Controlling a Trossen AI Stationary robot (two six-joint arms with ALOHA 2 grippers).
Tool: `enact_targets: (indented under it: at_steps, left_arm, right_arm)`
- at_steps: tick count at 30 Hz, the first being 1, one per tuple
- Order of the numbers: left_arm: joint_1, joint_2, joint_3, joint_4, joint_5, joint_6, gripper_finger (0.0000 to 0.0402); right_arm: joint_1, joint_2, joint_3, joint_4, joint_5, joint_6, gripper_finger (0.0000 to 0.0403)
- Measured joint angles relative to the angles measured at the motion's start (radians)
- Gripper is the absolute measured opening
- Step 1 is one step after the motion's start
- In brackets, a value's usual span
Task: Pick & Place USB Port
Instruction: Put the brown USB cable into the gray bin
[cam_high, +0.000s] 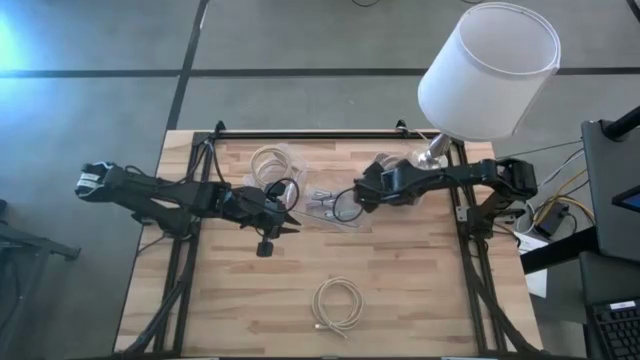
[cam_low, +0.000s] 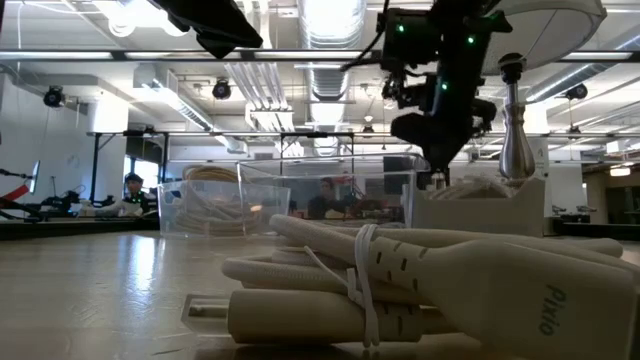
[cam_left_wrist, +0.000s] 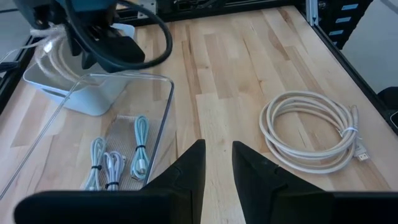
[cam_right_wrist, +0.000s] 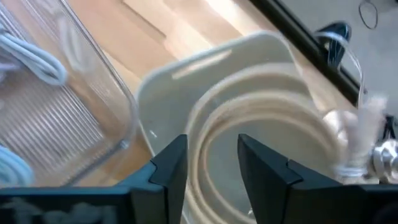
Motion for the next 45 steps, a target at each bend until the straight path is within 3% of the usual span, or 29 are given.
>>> enact_targets:
  at_steps: [8, 14, 22, 37, 45]
  left_arm:
    - [0.000, 0.000, 0.000, -0.001, 0.000, 0.000, 0.0080]
    - [0.000, 0.000, 0.000, -0.001, 0.000, 0.000, 0.0080]
    - [0.000, 0.000, 0.000, -0.001, 0.000, -0.003, 0.0080]
    - [0.000, 0.000, 0.000, 0.000, 0.000, -0.023, 0.0080]
    - [-0.013, 0.000, -0.018, -0.010, 0.000, -0.035, 0.0080]
  right_arm:
    - [0.019, 0.000, 0.095, -0.014, -0.011, -0.071, 0.0150]
    - [0.072, 0.000, 0.171, -0.011, -0.152, -0.080, 0.0148]
    - [0.216, 0.000, 0.198, 0.002, -0.256, -0.022, 0.0156]
    - [0.484, 0.000, 0.165, 0.276, -0.311, 0.007, 0.0159]
    - [0.546, 0.106, 0.156, 0.352, -0.319, 0.007, 0.0149]
